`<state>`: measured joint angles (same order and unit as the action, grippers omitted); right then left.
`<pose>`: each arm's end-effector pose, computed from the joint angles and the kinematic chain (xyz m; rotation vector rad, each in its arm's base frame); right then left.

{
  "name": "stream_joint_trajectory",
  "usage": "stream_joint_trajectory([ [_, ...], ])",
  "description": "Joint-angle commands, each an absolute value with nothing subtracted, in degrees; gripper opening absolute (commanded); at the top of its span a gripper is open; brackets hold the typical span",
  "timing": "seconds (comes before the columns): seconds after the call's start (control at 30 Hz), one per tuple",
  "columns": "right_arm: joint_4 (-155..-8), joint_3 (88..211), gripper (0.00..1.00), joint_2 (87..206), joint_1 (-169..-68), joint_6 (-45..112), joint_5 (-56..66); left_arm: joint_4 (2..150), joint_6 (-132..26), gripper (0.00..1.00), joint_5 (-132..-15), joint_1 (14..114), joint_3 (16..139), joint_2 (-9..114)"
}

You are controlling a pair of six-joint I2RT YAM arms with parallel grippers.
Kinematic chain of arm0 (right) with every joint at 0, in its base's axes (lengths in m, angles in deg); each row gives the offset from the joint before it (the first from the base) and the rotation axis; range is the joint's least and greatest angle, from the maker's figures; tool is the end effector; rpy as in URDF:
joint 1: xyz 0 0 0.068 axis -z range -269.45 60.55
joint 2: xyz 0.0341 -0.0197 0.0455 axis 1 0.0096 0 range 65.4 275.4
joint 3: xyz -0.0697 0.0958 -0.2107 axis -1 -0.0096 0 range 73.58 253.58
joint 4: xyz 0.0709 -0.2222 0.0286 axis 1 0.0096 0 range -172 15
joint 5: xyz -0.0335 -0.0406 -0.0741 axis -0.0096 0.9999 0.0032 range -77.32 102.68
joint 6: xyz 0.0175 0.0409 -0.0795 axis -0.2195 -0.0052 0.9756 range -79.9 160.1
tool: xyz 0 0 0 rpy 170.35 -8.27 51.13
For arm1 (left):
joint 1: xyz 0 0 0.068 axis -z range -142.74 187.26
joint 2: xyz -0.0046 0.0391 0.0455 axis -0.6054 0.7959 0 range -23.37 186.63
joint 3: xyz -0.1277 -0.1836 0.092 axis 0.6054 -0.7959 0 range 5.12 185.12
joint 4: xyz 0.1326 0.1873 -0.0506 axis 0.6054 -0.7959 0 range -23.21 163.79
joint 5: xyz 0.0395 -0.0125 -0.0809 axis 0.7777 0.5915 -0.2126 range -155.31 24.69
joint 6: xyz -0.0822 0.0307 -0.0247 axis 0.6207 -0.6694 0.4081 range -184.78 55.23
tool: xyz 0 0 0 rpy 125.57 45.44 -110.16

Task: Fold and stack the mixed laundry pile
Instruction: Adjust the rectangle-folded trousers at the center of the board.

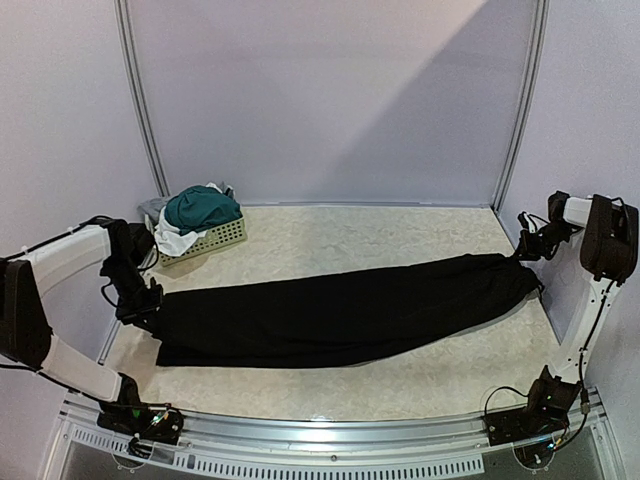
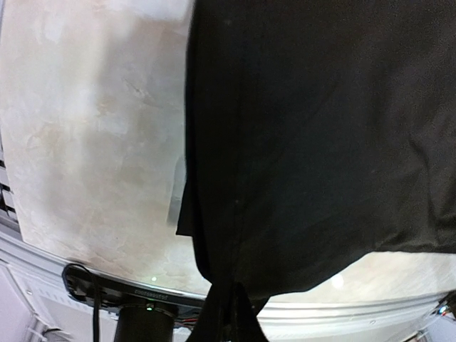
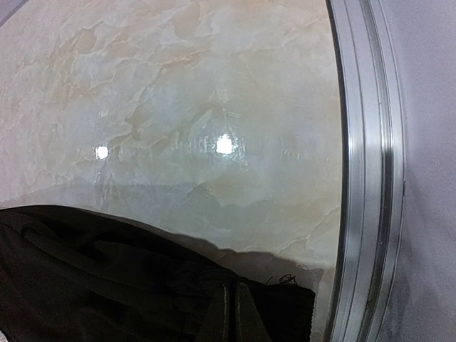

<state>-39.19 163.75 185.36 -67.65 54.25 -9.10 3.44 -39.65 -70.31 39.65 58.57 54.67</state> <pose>0.3811 -0.1198 0.1159 0.1014 2.7143 0.3687 0.1801 -0.0146 0.1500 0.6038 -2.9750 0.0976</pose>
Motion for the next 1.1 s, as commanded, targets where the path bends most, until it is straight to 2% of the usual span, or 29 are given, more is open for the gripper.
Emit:
stream_joint_trajectory([
  [0.0, -39.4, 164.9, 0.0, 186.0, -67.4, 54.0, -9.4, -0.1, -41.1, 0.0, -71.1, 39.5, 58.5, 55.7],
  [0.2, -39.1, 165.2, 0.0, 186.1, -67.4, 54.1, -9.5, -4.8, -42.6, 0.0, -66.8, 39.7, 60.2, 56.8],
  [0.9, -38.5, 166.3, 0.0, 186.4, -67.4, 54.2, -7.5, -6.6, -41.4, 0.0, -64.2, 40.2, 60.8, 57.5],
  [1.07, -37.9, 166.7, 0.0, 186.3, -67.4, 54.4, -7.0, -7.8, -42.7, 0.0, -69.1, 40.6, 61.3, 56.6],
])
